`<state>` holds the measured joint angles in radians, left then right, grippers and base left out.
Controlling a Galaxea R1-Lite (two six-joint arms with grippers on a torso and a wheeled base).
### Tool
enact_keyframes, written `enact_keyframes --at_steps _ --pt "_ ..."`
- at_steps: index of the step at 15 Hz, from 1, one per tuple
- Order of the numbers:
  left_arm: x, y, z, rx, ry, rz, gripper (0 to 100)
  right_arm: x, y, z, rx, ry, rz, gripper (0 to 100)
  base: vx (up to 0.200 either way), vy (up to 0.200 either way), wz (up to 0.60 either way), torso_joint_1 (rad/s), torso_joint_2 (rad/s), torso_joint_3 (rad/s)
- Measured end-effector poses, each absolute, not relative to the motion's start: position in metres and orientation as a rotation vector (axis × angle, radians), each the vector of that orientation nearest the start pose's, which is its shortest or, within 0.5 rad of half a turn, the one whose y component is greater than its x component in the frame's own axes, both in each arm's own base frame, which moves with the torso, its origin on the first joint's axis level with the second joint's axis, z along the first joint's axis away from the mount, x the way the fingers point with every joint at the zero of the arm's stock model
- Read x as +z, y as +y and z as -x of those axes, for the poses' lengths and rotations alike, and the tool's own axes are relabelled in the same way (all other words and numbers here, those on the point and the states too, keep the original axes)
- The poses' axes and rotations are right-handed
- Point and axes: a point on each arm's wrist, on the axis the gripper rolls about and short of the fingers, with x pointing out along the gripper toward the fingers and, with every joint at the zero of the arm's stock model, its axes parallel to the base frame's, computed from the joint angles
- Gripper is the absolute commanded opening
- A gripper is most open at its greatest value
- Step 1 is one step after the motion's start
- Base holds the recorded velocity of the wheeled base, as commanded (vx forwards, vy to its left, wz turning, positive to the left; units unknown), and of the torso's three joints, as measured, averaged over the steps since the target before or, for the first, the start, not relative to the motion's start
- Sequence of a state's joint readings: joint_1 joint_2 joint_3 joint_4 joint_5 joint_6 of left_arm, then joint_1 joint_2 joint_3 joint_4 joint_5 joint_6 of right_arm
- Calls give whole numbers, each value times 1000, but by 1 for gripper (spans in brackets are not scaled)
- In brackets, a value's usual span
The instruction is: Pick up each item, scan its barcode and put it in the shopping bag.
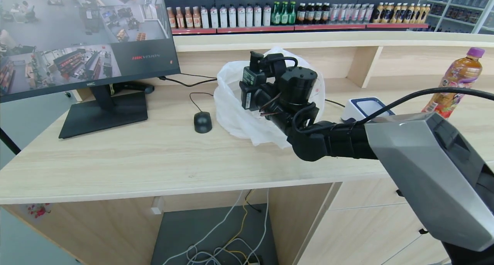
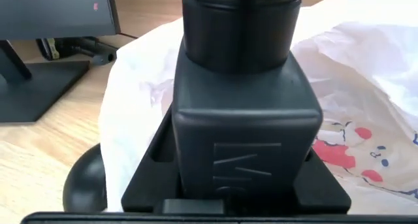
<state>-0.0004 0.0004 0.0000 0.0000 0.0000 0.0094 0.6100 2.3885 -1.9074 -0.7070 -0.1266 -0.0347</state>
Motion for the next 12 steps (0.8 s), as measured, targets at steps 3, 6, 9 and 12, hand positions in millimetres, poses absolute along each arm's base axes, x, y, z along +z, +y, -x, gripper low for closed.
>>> enact_keyframes --at_steps 3,6,9,12 --pt "75 0 23 0 0 -10 100 206 290 -430 461 -229 -33 0 0 0 0 0 0 0" --pt "75 0 23 -1 0 -9 100 186 287 -443 456 -164 0 0 0 0 0 0 0 0" --pt "75 0 23 -1 0 -10 100 165 282 -454 453 -92 30 0 0 0 0 0 0 0" --pt "75 0 23 -2 0 -10 100 151 280 -459 451 -49 45 0 0 0 0 0 0 0"
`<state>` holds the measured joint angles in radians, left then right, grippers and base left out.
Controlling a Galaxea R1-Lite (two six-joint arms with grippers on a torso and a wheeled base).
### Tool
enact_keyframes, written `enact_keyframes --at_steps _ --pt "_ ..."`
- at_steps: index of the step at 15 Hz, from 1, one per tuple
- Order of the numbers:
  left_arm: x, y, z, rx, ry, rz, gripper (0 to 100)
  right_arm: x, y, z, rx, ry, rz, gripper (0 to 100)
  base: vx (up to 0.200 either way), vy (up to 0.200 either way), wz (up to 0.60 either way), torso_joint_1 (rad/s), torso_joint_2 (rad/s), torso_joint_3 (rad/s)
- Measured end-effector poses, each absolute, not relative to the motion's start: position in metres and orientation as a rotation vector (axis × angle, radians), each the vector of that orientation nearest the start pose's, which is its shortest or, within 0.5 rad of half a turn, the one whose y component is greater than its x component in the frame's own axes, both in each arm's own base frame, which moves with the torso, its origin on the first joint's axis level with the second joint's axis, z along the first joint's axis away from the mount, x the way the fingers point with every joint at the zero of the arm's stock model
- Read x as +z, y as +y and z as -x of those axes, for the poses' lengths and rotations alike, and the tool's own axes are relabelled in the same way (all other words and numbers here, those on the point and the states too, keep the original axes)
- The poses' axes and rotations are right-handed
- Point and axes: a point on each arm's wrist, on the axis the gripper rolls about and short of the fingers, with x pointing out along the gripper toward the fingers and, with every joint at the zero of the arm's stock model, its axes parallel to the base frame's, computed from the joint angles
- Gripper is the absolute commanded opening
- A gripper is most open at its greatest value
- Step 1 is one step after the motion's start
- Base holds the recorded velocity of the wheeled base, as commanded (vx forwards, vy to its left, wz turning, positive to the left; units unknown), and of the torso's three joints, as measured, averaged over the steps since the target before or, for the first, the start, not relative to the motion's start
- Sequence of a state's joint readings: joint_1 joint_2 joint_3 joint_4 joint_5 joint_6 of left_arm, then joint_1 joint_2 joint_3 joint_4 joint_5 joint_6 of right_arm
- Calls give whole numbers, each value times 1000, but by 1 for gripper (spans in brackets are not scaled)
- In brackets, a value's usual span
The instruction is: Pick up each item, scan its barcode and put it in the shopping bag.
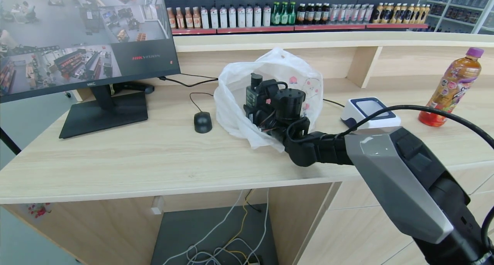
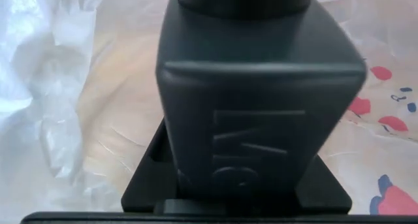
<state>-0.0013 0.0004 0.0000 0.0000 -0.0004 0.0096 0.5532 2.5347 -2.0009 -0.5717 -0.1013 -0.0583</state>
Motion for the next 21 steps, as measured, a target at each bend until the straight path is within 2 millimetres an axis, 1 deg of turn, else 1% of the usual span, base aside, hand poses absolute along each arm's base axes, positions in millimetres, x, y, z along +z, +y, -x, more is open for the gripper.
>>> enact_keyframes --at_steps 4,10,11,17,21 --pt "75 0 23 -1 0 -9 100 145 282 -460 452 -37 50 0 0 0 0 0 0 0" --pt "75 0 23 -1 0 -9 100 145 283 -459 453 -37 50 0 0 0 0 0 0 0" --pt "75 0 23 -1 0 -9 100 145 283 -458 454 -36 51 100 0 0 0 0 0 0" --pt "75 0 23 -1 0 -9 100 150 287 -455 463 -47 45 100 0 0 0 0 0 0" --pt "75 0 23 -1 0 -9 100 162 285 -452 462 -73 37 100 0 0 0 0 0 0"
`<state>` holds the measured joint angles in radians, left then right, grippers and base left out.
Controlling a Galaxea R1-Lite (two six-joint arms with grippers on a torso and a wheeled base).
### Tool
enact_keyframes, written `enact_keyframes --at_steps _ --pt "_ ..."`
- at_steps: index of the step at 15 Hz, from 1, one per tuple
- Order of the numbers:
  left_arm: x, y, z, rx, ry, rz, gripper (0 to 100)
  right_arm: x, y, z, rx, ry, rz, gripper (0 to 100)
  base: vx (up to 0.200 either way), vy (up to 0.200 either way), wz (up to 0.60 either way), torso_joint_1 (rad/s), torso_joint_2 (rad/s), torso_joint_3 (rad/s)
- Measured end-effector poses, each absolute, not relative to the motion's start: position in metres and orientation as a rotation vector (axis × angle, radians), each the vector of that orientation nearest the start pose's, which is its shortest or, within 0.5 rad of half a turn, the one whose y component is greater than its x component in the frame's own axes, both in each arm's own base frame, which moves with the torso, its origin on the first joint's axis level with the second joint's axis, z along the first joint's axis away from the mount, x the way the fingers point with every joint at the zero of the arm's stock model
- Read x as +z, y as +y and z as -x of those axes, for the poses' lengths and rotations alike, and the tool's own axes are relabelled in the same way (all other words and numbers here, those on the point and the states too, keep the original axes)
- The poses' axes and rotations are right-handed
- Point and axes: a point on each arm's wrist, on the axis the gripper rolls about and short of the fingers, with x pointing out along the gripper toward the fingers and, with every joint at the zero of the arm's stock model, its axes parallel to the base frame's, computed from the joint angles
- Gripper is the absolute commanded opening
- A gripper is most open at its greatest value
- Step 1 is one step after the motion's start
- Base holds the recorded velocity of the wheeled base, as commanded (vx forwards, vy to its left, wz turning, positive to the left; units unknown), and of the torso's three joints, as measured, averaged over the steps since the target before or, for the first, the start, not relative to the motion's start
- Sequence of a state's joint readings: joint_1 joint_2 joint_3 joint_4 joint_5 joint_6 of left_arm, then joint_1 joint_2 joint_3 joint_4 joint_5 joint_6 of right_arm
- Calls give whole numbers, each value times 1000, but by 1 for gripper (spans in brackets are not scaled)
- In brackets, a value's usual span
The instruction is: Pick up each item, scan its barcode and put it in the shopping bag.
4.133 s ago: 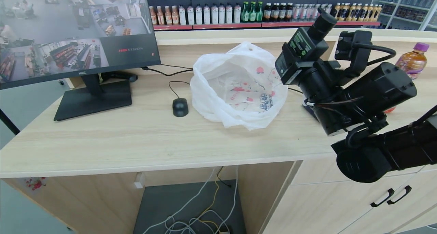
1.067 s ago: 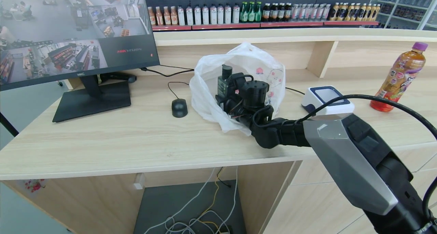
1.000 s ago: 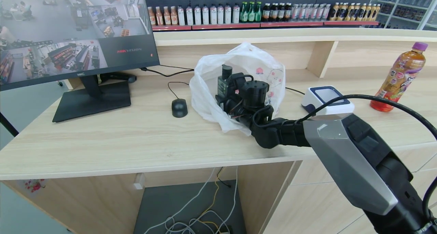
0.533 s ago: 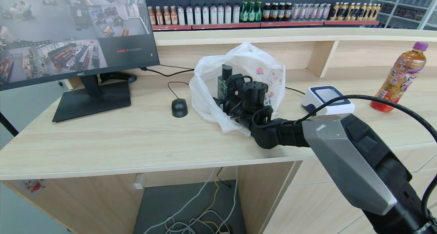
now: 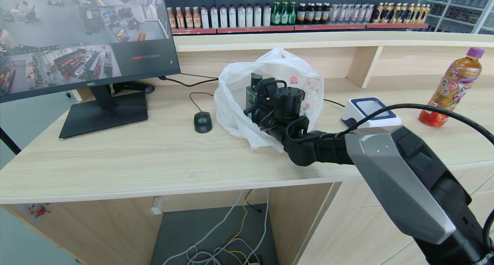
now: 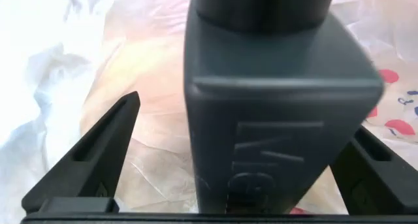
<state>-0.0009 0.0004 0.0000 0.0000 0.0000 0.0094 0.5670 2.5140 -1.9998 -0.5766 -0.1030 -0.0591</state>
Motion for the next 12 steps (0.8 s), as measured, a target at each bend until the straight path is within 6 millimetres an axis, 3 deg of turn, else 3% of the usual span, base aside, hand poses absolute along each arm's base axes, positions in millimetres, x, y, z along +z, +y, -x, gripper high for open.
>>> enact_keyframes --at_steps 8,12 --pt "75 0 23 -1 0 -9 100 210 276 -438 453 -192 5 100 0 0 0 0 0 0" --pt "75 0 23 -1 0 -9 100 249 269 -423 450 -265 -14 100 0 0 0 0 0 0"
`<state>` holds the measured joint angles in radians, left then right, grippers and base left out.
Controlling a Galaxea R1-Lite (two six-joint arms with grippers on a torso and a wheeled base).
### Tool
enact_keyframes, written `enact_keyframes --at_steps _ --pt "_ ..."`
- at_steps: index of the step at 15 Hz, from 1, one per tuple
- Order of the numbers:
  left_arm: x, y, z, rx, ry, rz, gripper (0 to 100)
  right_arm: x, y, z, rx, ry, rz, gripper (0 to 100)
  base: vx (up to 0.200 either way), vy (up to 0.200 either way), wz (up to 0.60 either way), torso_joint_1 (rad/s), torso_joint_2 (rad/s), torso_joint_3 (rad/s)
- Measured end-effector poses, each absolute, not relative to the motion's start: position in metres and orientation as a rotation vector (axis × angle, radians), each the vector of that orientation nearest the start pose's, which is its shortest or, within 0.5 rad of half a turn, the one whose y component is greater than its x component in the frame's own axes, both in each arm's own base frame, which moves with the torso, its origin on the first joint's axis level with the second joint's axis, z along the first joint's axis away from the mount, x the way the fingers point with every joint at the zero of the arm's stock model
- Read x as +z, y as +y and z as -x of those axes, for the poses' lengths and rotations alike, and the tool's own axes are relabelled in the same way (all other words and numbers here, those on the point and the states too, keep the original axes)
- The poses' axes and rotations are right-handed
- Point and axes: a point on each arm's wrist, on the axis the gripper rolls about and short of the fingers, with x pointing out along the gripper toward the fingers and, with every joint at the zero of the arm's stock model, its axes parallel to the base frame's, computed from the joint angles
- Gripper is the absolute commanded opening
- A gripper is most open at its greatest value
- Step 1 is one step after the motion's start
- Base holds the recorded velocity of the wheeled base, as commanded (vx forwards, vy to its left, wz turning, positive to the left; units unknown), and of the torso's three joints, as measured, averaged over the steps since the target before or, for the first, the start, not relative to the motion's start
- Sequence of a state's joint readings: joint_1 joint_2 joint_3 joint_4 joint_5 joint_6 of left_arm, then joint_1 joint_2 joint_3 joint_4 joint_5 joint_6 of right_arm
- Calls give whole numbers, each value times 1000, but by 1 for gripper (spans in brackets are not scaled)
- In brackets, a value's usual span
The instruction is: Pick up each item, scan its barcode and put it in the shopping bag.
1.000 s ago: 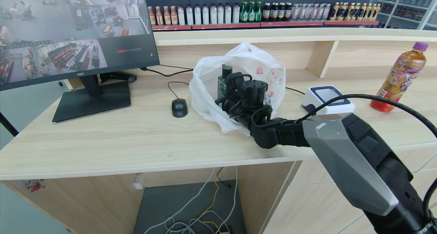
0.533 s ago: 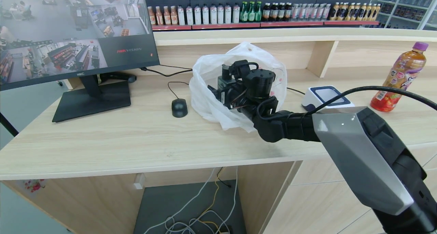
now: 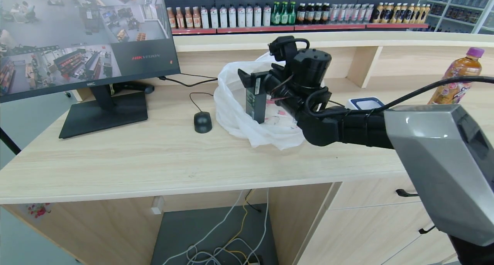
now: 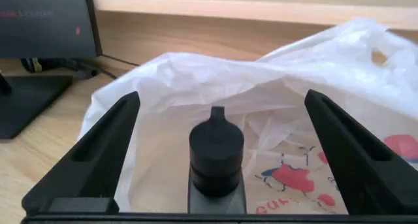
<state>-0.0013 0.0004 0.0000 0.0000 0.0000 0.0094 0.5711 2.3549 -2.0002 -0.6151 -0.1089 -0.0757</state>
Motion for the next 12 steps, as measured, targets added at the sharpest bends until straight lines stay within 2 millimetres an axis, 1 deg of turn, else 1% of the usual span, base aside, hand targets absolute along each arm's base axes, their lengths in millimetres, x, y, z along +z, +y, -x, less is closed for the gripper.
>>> enact_keyframes --at_steps 3,6,7,9,10,12 --pt "75 0 23 -1 0 -10 100 278 265 -407 453 -323 -30 100 0 0 0 0 0 0" --pt "75 0 23 -1 0 -9 100 318 253 -381 449 -435 -59 100 0 0 0 0 0 0" --pt "75 0 23 -1 0 -9 100 321 249 -374 447 -439 -59 100 0 0 0 0 0 0" --pt "75 0 23 -1 0 -10 100 313 239 -360 431 -415 -52 100 0 0 0 0 0 0" --pt "75 0 23 -1 0 -10 100 306 234 -352 426 -401 -48 100 0 0 0 0 0 0" --pt "75 0 23 -1 0 -9 100 284 220 -331 421 -355 -32 100 0 0 0 0 0 0"
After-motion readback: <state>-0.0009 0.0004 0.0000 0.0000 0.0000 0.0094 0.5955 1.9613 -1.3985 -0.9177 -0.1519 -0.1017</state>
